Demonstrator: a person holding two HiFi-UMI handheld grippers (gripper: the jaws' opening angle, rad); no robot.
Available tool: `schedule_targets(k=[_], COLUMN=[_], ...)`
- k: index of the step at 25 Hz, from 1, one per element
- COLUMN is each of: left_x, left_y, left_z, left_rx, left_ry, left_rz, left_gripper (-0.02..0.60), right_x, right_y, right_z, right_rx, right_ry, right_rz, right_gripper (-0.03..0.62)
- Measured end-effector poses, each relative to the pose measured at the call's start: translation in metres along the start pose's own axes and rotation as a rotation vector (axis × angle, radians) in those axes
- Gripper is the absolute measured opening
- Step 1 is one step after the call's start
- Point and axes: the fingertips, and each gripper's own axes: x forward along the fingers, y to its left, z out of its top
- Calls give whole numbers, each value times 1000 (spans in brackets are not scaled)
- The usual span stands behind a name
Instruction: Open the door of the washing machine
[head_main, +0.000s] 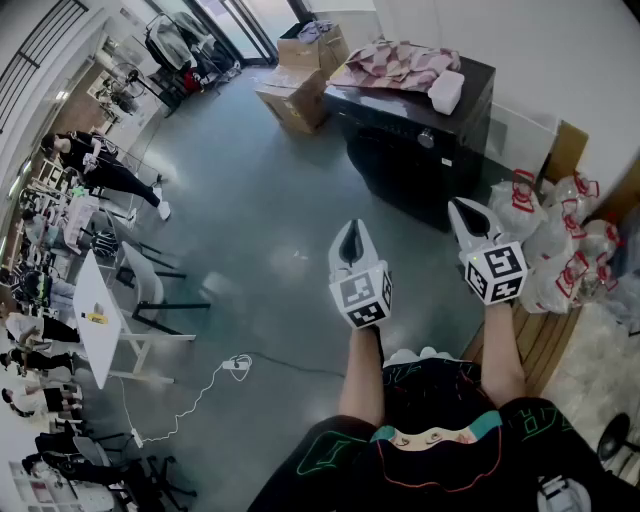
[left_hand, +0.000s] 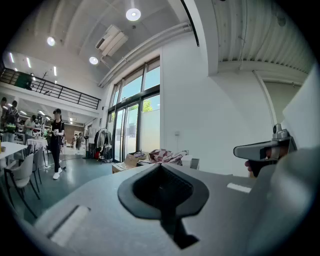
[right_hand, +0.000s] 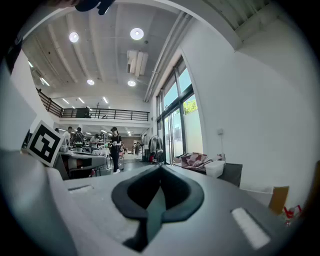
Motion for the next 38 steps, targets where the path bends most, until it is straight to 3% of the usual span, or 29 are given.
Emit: schedule_targets(k=[7, 12, 22, 27, 31, 38], left_x=[10, 17, 45, 103, 163, 260], left_y=[12, 22, 70, 93, 105, 158], left_z=[9, 13, -26, -56, -77, -111], left_rx=[18, 15, 1, -63, -98, -174], left_ry=[-14, -6, 86, 121, 160, 251], left_rz=[8, 34, 62, 47, -7, -37], left_gripper=[11, 11, 11, 11, 11, 11], right_x=[19, 34, 97, 149, 202, 309], right_y=[-15, -20, 1, 1, -13, -4], right_z=[8, 11, -19, -43, -66, -95], right_rx=[47, 68, 97, 47, 42, 6], right_ry=[-21, -14, 52, 123, 207, 335], right_rz=[-61, -45, -7, -2, -33, -25], right_gripper=[3, 3, 3, 3, 3, 3])
